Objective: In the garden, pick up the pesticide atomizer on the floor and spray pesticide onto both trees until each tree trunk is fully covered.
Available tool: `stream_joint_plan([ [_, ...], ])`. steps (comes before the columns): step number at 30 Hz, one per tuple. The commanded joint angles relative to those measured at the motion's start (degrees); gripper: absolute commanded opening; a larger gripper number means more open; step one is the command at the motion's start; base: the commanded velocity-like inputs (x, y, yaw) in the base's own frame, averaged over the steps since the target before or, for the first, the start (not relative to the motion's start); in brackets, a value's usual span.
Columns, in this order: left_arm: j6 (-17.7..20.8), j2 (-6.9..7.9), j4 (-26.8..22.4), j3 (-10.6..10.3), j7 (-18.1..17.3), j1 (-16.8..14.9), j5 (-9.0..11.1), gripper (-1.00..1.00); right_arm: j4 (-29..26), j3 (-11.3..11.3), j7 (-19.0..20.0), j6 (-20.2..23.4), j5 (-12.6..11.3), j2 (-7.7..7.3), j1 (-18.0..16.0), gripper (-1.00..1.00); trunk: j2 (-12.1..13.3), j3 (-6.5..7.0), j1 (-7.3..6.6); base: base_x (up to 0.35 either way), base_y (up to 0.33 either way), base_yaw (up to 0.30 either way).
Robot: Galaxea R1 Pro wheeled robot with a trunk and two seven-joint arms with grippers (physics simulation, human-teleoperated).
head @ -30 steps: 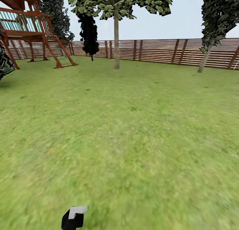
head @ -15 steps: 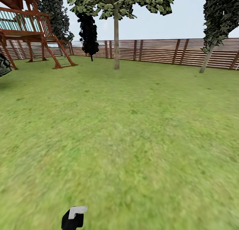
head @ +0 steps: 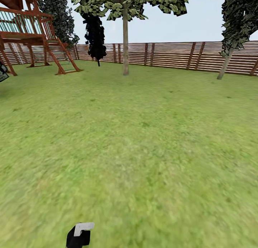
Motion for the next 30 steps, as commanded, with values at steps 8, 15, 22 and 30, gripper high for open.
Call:
stream_joint_plan([
  [8, -0.2, -0.05, 0.0, 0.3, 0.2, 0.0, -0.6, -1.0, 0.0, -0.5, 0.0, -0.1, 0.5, 0.01, 0.0, 1.0, 0.0, -0.05, 0.03, 0.342, 0.0, 0.0],
  [15, -0.2, -0.05, 0.0, 0.3, 0.2, 0.0, -0.6, -1.0, 0.0, -0.5, 0.0, -0.1, 0.5, 0.01, 0.0, 1.0, 0.0, -0.05, 0.03, 0.342, 0.0, 0.0],
  [22, -0.1, -0.05, -0.1, 0.3, 0.2, 0.0, -0.7, -1.0, 0.0, -0.5, 0.0, -0.1, 0.5, 0.01, 0.0, 1.0, 0.0, -0.05, 0.03, 0.342, 0.0, 0.0],
  [30, -0.1, 0.04, 0.0, 0.3, 0.2, 0.0, -0.7, -1.0, 0.0, -0.5, 0.0, -0.1, 0.5, 0.01, 0.0, 1.0, 0.0, -0.05, 0.03, 0.342, 0.0, 0.0],
])
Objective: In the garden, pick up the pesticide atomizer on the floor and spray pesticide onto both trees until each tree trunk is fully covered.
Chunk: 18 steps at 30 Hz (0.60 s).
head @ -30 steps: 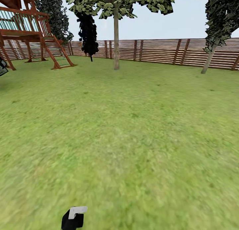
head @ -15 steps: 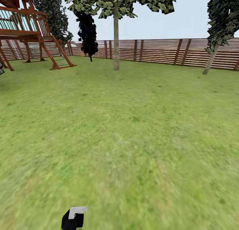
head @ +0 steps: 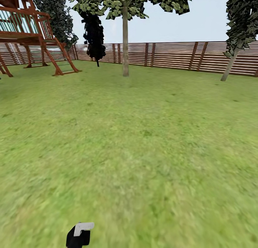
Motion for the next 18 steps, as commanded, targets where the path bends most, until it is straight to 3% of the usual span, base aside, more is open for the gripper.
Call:
stream_joint_plan([
  [1, -0.2, -0.06, 0.0, 0.3, 0.2, 0.0, -0.6, -1.0, 0.0, -0.5, 0.0, -0.1, 0.5, 0.01, 0.0, 1.0, 0.0, -0.05, 0.03, 0.342, 0.0, 0.0],
  [18, -0.2, -0.08, 0.0, 0.3, 0.2, 0.0, -0.6, -1.0, 0.0, -0.5, 0.0, -0.1, 0.5, 0.01, 0.0, 1.0, 0.0, -0.05, 0.03, 0.342, 0.0, 0.0],
])
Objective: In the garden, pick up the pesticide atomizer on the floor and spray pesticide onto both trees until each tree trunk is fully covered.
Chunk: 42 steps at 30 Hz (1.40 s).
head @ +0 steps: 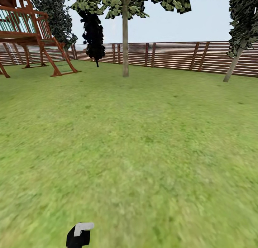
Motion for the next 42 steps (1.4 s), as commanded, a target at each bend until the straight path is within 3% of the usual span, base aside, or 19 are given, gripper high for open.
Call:
stream_joint_plan([
  [1, -0.2, -0.04, 0.0, 0.3, 0.2, 0.0, -0.6, -1.0, 0.0, -0.5, 0.0, -0.1, 0.5, 0.01, 0.0, 1.0, 0.0, -0.05, 0.03, 0.342, 0.0, 0.0],
  [42, -0.3, -0.01, 0.0, 0.2, 0.2, 0.0, -0.6, -1.0, 0.0, -0.5, 0.0, -0.1, 0.5, 0.01, 0.0, 1.0, 0.0, -0.05, 0.03, 0.342, 0.0, 0.0],
])
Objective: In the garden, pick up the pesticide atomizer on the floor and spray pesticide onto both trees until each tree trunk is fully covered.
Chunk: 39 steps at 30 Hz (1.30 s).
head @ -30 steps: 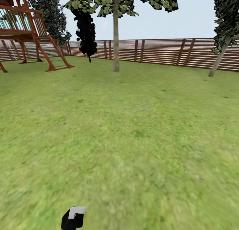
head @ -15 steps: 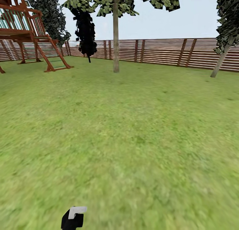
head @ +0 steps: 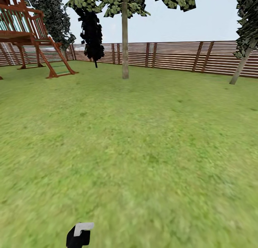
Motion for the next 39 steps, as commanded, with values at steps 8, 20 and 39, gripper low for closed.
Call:
stream_joint_plan([
  [8, -0.2, -0.05, 0.0, 0.3, 0.2, 0.0, -0.6, -1.0, 0.0, -0.5, 0.0, -0.1, 0.5, 0.01, 0.0, 1.0, 0.0, -0.05, 0.03, 0.342, 0.0, 0.0],
  [20, -0.2, 0.03, 0.0, 0.4, 0.2, 0.0, -0.7, -1.0, 0.0, -0.5, 0.0, -0.1, 0.5, 0.01, 0.0, 1.0, 0.0, -0.05, 0.03, 0.342, 0.0, 0.0],
  [39, -0.2, 0.04, 0.0, 0.4, 0.2, 0.0, -0.7, -1.0, 0.0, -0.5, 0.0, -0.1, 0.5, 0.01, 0.0, 1.0, 0.0, -0.05, 0.03, 0.342, 0.0, 0.0],
])
